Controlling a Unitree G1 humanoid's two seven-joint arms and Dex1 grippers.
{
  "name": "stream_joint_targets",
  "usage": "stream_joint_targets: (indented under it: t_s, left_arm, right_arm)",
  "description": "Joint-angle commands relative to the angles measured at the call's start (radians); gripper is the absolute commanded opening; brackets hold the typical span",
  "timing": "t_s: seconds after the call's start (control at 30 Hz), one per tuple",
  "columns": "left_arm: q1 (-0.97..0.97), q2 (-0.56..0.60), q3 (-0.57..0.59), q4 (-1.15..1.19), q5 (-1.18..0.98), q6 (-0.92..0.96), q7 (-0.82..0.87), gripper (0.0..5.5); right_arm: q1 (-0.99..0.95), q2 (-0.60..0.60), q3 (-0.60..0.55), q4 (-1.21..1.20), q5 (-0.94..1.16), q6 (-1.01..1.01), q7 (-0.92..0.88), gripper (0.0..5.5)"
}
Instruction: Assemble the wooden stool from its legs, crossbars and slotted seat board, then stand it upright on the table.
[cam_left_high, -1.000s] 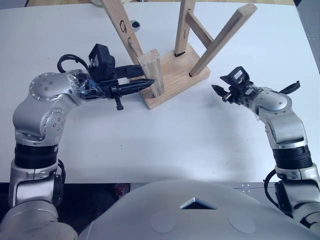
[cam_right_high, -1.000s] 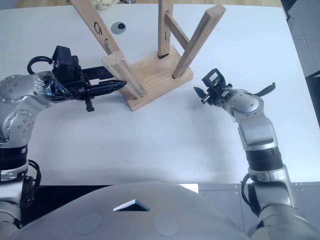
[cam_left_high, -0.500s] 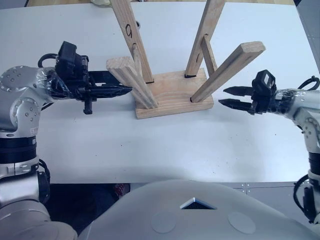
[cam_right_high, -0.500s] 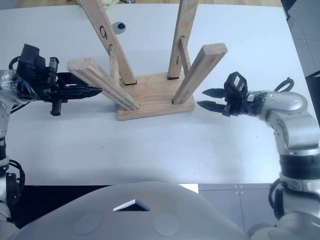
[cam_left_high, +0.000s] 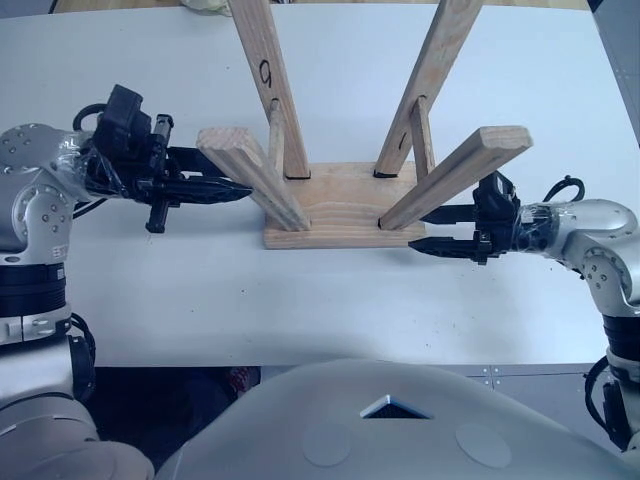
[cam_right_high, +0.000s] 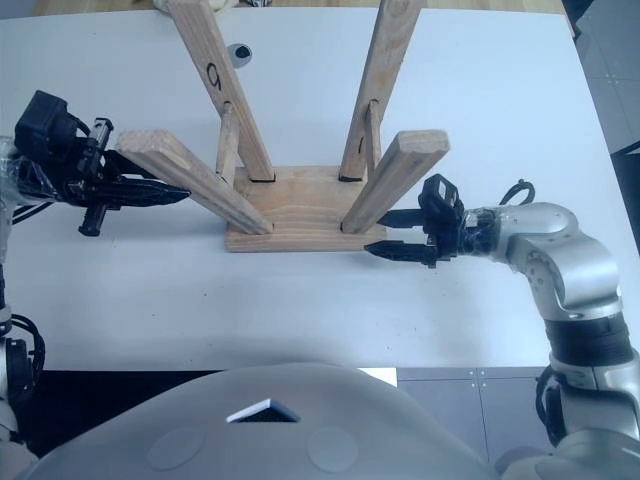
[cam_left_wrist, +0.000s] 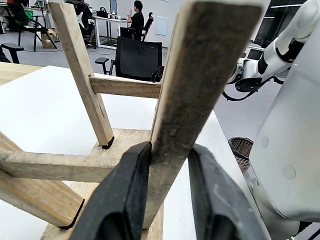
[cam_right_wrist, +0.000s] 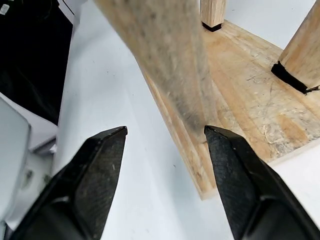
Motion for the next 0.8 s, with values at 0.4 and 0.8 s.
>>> stream_joint_targets:
  t_s: [0.4,0.8]
  left_arm:
    - [0.025,-0.035,0.003,-0.050,-0.013,0.046,0.034,1.02]
    - [0.024,-0.045,-0.012,-0.043,0.000,0.047,0.033,1.02]
  right_arm:
    - [0.027,0.180,0.041,0.004,0.002,0.000,-0.224,1.46]
    - [0.023,0.236,0.045,0.081,-0.002,-0.035,-0.238,2.64]
